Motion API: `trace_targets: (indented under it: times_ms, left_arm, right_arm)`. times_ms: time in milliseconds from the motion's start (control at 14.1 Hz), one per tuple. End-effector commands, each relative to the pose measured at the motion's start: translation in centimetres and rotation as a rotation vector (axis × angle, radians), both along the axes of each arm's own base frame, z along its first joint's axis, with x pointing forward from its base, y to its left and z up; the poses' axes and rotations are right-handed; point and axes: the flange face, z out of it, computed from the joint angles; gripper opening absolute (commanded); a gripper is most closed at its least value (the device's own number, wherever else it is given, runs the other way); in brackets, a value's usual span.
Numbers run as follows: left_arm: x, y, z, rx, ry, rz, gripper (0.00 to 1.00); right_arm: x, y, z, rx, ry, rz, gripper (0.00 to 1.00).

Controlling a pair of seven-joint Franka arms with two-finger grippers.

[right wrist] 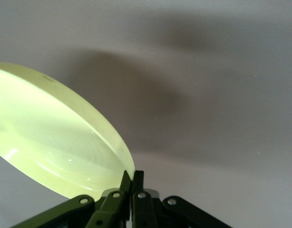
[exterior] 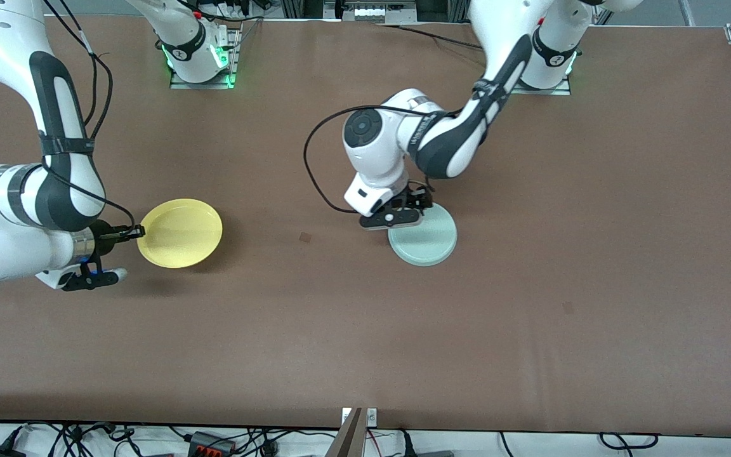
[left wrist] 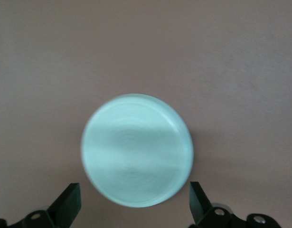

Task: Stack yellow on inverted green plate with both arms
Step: 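Raise the left gripper away while the right gripper carries the yellow plate over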

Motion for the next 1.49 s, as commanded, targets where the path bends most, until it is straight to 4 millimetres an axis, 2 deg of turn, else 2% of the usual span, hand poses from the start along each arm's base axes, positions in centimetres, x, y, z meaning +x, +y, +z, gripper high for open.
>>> trace_targets:
  times_ms: [0, 71, 284, 426, 568, 639, 710, 852, 994, 1065, 1136, 1207, 1349, 1420]
  left_arm:
    - [1.5, 4.9, 5.1, 0.012, 0.072, -0.057, 1.00]
    - [2.9, 8.2, 7.5, 0.001, 0.102, -0.070, 1.00]
    - [6.2, 17.1, 13.0, -0.047, 0.129, -0.049, 1.00]
    - [7.5, 22.0, 15.9, -0.074, 0.128, -0.071, 1.00]
    - [8.3, 26.4, 18.1, -0.133, 0.138, -0.087, 1.00]
    - [8.7, 28.9, 19.9, -0.164, 0.122, -0.067, 1.00]
    - [9.0, 30.4, 21.2, -0.176, 0.118, -0.058, 1.00]
    - [8.8, 32.4, 23.5, -0.175, 0.141, -0.044, 1.00]
    - [9.1, 36.2, 25.2, -0.205, 0.162, -0.059, 1.00]
    - [8.8, 36.9, 26.1, -0.245, 0.158, -0.090, 1.00]
    - [8.0, 37.9, 27.6, -0.289, 0.138, -0.084, 1.00]
    - [7.6, 39.8, 27.8, -0.315, 0.135, -0.054, 1.00]
    - [6.3, 40.8, 28.0, -0.332, 0.140, -0.089, 1.00]
    - [5.5, 41.8, 28.2, -0.332, 0.137, -0.105, 1.00]
  right_arm:
    - [-0.2, 4.4, 0.5, 0.010, 0.011, -0.016, 0.00]
    - [-0.3, 5.9, 0.3, 0.040, 0.022, -0.052, 0.00]
    - [-0.8, 11.9, -1.0, 0.121, 0.073, -0.148, 0.00]
    - [-1.3, 15.1, -1.6, 0.135, 0.106, -0.212, 0.00]
    - [-1.5, 19.1, -1.7, 0.141, 0.132, -0.294, 0.00]
    - [-1.7, 21.1, -1.9, 0.148, 0.147, -0.340, 0.00]
    - [-1.9, 23.0, -2.1, 0.166, 0.155, -0.387, 0.00]
    - [-2.5, 26.9, -3.3, 0.200, 0.195, -0.485, 0.00]
    - [-3.8, 31.0, -4.3, 0.177, 0.194, -0.511, 0.00]
    - [-4.6, 33.3, -4.9, 0.165, 0.179, -0.517, 0.00]
    - [-4.9, 34.6, -5.5, 0.154, 0.168, -0.543, 0.00]
    - [-5.2, 35.9, -6.2, 0.148, 0.161, -0.580, 0.00]
    - [-6.4, 39.2, -6.4, 0.180, 0.154, -0.626, 0.00]
    - [-6.4, 39.8, -6.6, 0.203, 0.150, -0.655, 0.00]
